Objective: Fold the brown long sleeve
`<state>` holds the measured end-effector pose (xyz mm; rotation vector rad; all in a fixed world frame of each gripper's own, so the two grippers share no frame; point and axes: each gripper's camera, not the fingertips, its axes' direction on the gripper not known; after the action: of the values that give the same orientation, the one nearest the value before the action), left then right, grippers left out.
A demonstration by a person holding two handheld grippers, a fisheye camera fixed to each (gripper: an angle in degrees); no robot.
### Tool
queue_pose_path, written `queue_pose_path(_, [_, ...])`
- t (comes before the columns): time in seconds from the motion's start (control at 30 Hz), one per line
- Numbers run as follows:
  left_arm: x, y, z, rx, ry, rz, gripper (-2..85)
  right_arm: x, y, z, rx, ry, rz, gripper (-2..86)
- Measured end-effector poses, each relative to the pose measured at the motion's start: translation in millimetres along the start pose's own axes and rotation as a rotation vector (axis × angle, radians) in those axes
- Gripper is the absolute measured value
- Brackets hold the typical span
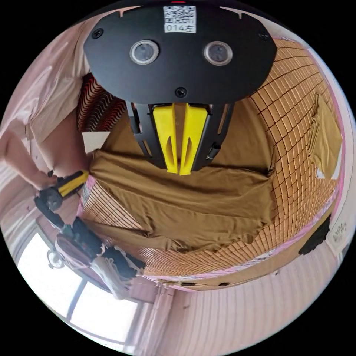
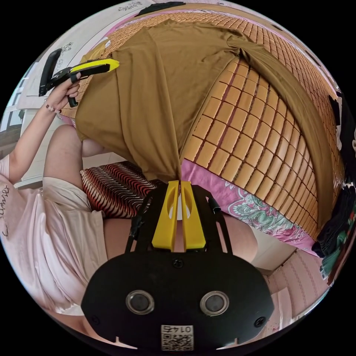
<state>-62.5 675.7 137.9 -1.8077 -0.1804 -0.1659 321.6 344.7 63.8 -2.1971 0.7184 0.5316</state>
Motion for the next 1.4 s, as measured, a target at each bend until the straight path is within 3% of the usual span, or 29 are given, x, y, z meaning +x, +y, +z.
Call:
queue_pose_path(0.13, [3.8,-13.3,46.4,-0.195,-0.025,0.020,0.9,-6.7,5.7,3.4,-0.023,0.041,-0.026,0.1])
queue_pose_path(0.43, [8.4,-7.2,46.9,-0.166,-0.072,0.044,3.4,6.9,63.8,3.7,0.004,0.074,0.032,1.3])
queue_pose_path(0.53, [24.5,-15.5,33.0,-0.112,-0.061,0.091,3.8,47.0,113.0,-20.6,0.225,0.074,0.216,3.4])
queue_pose_path(0.63, [53.6,-33.3,24.8,-0.059,-0.041,0.190,3.8,100.5,178.7,-42.0,0.563,0.081,0.507,6.8])
queue_pose_path(0.7, [70.4,-48.7,25.4,-0.040,0.004,0.234,4.0,133.4,226.7,-37.7,0.760,0.205,0.748,8.4])
queue_pose_path(0.8, [95.3,-79.0,34.7,-0.036,0.079,0.288,4.5,171.4,273.3,-16.0,0.906,0.325,1.050,9.6])
queue_pose_path(0.9, [123.0,-109.5,47.9,-0.052,0.129,0.348,4.9,209.4,307.6,9.9,0.973,0.255,1.265,10.8])
queue_pose_path(0.97, [144.5,-132.4,60.4,-0.052,0.146,0.383,5.0,223.1,317.4,20.1,1.001,0.191,1.270,11.2])
queue_pose_path(1.13, [191.3,-177.3,96.3,-0.085,0.166,0.466,5.3,233.2,330.4,26.5,1.046,0.261,1.195,10.5])
queue_pose_path(1.27, [235.0,-215.2,122.4,-0.092,0.208,0.514,5.6,243.0,335.0,38.2,0.975,0.291,1.209,4.2])
queue_pose_path(1.4, [267.7,-244.1,143.2,-0.097,0.199,0.551,5.8,253.5,359.8,48.2,1.025,0.201,1.214,1.3])
